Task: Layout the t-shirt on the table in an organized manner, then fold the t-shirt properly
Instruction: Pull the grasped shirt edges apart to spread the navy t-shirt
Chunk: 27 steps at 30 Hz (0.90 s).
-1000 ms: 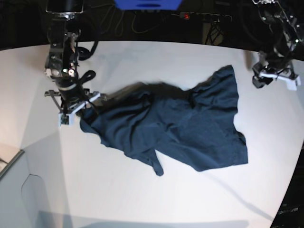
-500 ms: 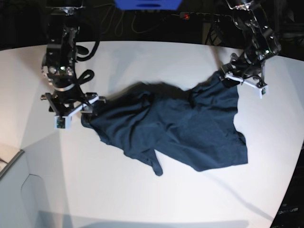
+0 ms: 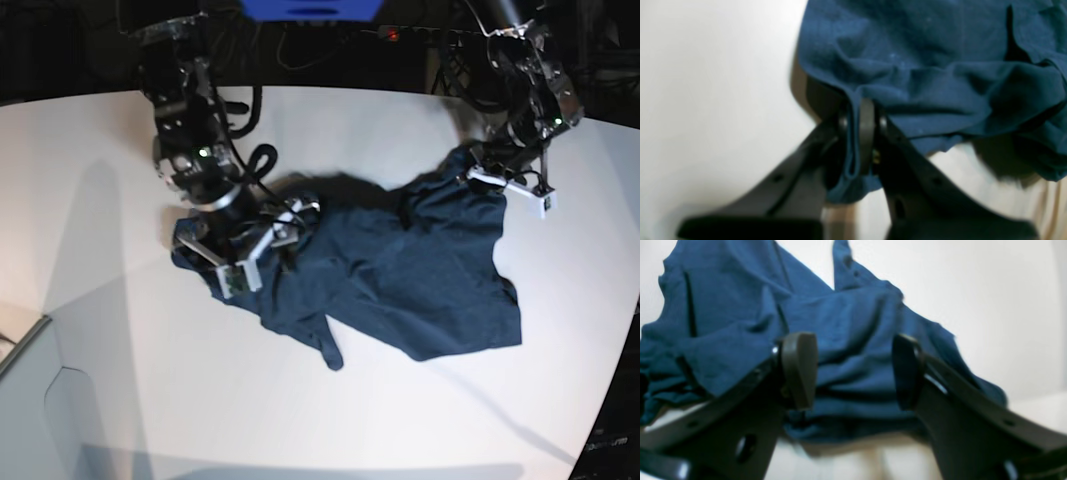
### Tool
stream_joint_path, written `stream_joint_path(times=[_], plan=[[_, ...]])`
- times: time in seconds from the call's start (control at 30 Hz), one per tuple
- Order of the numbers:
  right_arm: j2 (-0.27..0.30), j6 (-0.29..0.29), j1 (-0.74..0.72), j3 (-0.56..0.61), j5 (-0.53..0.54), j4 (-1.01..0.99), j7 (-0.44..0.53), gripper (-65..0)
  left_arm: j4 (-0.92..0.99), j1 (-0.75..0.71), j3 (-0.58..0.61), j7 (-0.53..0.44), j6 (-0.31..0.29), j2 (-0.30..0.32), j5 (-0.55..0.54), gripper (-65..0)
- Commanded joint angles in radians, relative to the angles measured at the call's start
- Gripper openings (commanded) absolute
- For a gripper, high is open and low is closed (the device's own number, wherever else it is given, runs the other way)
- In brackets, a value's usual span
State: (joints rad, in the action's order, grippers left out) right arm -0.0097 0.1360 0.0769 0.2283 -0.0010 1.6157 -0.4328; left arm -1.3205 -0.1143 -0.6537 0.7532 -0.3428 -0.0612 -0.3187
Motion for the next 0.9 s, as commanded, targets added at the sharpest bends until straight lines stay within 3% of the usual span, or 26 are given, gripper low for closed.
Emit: stream_joint_path(times=[0.0,0.13,0.37,0.53,0.63,0.77,0.87], plan=[[0.000,0.007,-0.021,0.015,0.000,-0.004,0.024,-28.8,0.002,-0.006,-0.001,0.045,0.011,-0.002,0.036,-64.9],[0.000,0.007,-0.079,0.056,0.000,-0.104,0.021,-28.8,0.002,-0.014,0.002,0.045,0.011,0.016,0.034,-65.0],[0.000,0.007,-0.190,0.121,0.002,-0.217,-0.136,-28.9,0.003,-0.015,-0.004,0.045,0.011,0.024,0.034,-65.0],[-0.003,0.009,-0.203,0.121,0.003,-0.239,-0.146,-30.7,0.003,-0.015,-0.004,0.045,0.011,0.024,0.034,-65.0],[-0.003,0.057,-0.199,0.139,0.003,-0.239,-0.146,-41.0,0.003,-0.015,-0.004,0.045,0.011,0.024,0.034,-65.0],[-0.002,0.136,-0.176,0.133,0.003,-0.226,-0.146,-65.0,0.003,-0.014,-0.004,0.045,0.011,0.024,0.034,-65.0],[0.003,0.136,-0.147,0.128,0.002,-0.156,-0.143,-65.0,0.003,-0.012,-0.004,0.045,0.011,0.024,0.034,-65.0]])
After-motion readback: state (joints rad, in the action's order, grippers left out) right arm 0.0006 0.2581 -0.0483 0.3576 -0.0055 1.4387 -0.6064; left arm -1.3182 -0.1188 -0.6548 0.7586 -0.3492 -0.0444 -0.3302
